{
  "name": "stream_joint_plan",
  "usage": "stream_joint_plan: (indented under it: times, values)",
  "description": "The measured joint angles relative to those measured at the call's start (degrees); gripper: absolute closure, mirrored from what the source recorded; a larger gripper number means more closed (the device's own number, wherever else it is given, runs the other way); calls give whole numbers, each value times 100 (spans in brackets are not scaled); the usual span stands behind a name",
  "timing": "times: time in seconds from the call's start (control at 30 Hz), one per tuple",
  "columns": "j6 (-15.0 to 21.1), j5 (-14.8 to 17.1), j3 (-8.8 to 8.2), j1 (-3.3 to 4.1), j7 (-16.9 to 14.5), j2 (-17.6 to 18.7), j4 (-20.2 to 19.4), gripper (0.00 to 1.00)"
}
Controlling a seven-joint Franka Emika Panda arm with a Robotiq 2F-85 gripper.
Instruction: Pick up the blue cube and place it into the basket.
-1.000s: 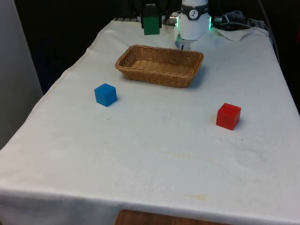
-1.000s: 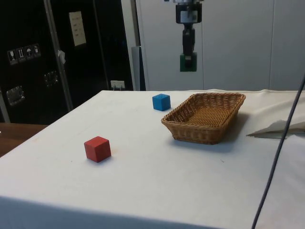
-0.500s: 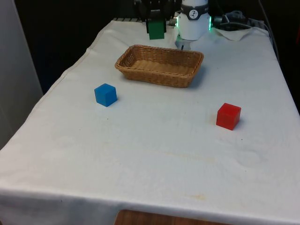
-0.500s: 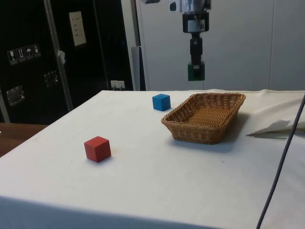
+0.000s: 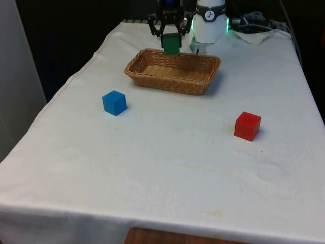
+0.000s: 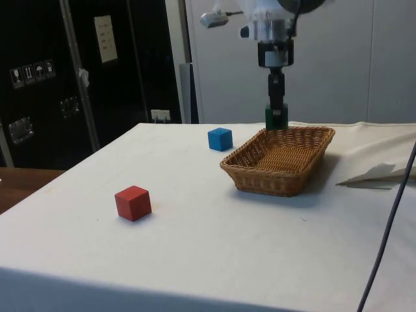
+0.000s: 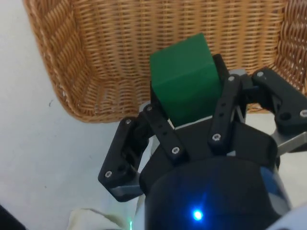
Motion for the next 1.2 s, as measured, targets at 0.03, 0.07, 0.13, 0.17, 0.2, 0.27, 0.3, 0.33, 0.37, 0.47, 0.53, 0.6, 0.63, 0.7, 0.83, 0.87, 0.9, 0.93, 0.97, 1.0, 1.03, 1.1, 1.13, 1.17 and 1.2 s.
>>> stream_joint_plan:
  times: [0.03, 0.07, 0.13, 0.17, 0.2, 0.27, 0.3, 0.33, 0.37, 0.47, 0.53, 0.6, 0.63, 0.7, 0.83, 0.87, 0.9, 0.93, 0.97, 1.0, 1.03, 1.1, 1.13, 1.17, 1.2]
  values:
    - [74, 0, 0, 0, 0, 40, -34, 100]
    - [143, 0, -6, 0, 0, 80, -57, 100]
    - [286, 0, -11, 0, 0, 166, -109, 100]
    - [344, 0, -11, 0, 0, 212, -126, 100]
    - [344, 0, -11, 0, 0, 212, -126, 100]
    - [533, 0, -17, 0, 0, 355, -189, 100]
    - [602, 0, -23, 0, 0, 407, -206, 100]
    - [665, 0, -23, 0, 0, 458, -223, 100]
    - [733, 0, -23, 0, 0, 510, -241, 100]
    - [928, 0, -29, 0, 0, 670, -286, 100]
    - [1054, 0, -29, 0, 0, 779, -309, 100]
    - [1169, 0, -29, 0, 0, 888, -321, 100]
    - [1215, 6, -29, 0, 0, 945, -321, 100]
    - [1381, 11, -29, 0, 0, 1129, -321, 100]
    - [1501, 17, -23, 0, 0, 1249, -321, 100]
    - [1558, 23, -23, 0, 6, 1312, -321, 100]
    - [1684, 34, -11, 0, 11, 1432, -321, 100]
    - [1748, 40, -11, 0, 17, 1484, -321, 100]
    - [1748, 40, -11, 0, 17, 1484, -321, 100]
    - [1805, 40, -11, 0, 17, 1536, -315, 100]
    - [1856, 46, -11, 0, 17, 1581, -315, 100]
    - [1931, 52, -11, 0, 17, 1650, -304, 100]
    - [1931, 52, -11, 0, 17, 1650, -304, 100]
    - [1931, 52, -11, 0, 17, 1650, -304, 100]
    - [1931, 52, -11, 0, 17, 1639, -304, 100]
